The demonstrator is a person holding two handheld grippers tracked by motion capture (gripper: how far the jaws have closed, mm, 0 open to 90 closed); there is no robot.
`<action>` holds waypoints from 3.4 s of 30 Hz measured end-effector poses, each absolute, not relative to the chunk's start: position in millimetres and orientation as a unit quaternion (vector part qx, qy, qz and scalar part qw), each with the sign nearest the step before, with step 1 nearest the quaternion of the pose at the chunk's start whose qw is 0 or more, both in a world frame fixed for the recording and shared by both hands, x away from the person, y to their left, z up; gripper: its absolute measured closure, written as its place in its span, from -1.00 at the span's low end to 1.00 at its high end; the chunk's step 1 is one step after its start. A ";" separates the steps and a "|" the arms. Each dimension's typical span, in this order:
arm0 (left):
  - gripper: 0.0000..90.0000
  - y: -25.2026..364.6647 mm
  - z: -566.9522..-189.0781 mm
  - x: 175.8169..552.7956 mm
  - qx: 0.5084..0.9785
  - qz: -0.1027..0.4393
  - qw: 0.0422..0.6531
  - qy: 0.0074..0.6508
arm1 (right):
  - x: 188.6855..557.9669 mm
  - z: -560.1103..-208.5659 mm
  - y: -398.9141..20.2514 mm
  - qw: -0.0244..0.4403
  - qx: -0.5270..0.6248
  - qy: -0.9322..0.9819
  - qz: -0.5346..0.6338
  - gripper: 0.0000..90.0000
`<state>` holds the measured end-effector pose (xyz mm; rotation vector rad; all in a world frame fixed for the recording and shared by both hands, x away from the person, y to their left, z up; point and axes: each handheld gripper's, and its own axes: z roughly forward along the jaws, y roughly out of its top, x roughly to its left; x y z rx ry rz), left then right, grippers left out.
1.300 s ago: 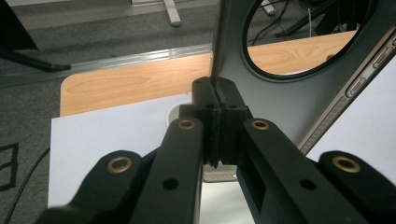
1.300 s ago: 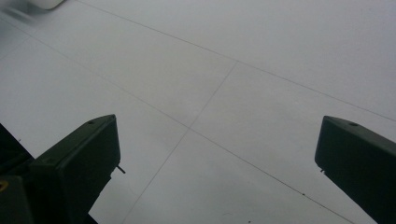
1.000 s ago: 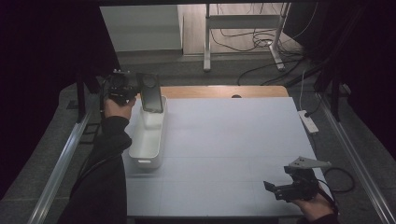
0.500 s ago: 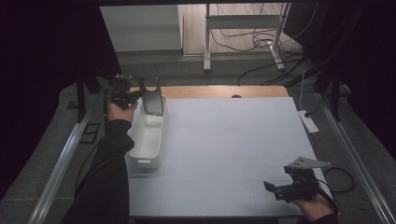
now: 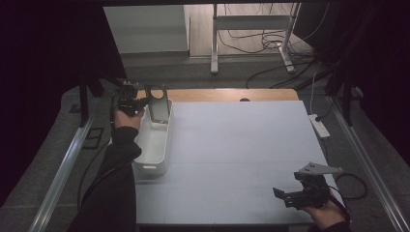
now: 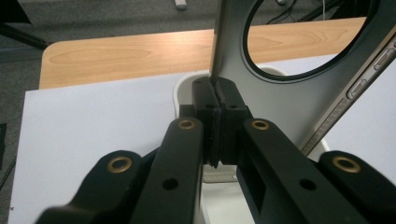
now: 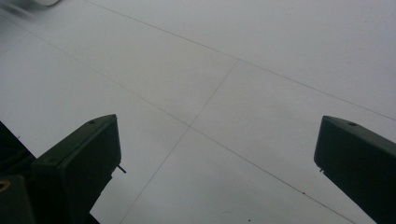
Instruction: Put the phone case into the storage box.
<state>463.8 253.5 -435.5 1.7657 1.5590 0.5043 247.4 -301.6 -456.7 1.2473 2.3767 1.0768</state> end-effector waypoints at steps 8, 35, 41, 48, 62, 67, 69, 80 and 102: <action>0.97 252.5 -444.9 464.7 0.686 0.193 0.353 0.606 | 247.5 -456.9 -301.4 0.124 0.428 0.816 0.368 -0.98; 0.74 255.1 -438.9 460.9 0.688 0.189 0.364 0.599 | 247.8 -457.0 -300.9 0.123 0.428 0.818 0.364 -0.98; 0.66 256.8 -437.2 458.4 0.692 0.185 0.364 0.595 | 247.9 -457.2 -300.7 0.122 0.428 0.818 0.364 -0.98; 0.53 258.4 -435.1 455.4 0.694 0.178 0.369 0.591 | 247.8 -457.1 -300.6 0.122 0.429 0.818 0.364 -0.98; -0.04 260.6 -434.8 449.0 0.700 0.172 0.378 0.581 | 247.6 -456.9 -300.9 0.123 0.429 0.818 0.364 -0.98; -0.28 264.0 -435.6 447.2 0.701 0.159 0.391 0.575 | 247.7 -456.8 -301.0 0.125 0.430 0.816 0.364 -1.00; -0.34 264.9 -436.1 446.0 0.703 0.155 0.394 0.571 | 247.7 -456.8 -300.8 0.124 0.431 0.816 0.364 -1.00; -0.67 268.9 -434.7 437.8 0.708 0.145 0.401 0.564 | 247.4 -456.6 -301.0 0.126 0.431 0.816 0.365 -1.00; -0.88 260.4 -427.0 410.8 0.738 0.146 0.402 0.522 | 247.0 -456.3 -300.7 0.125 0.428 0.817 0.366 -1.00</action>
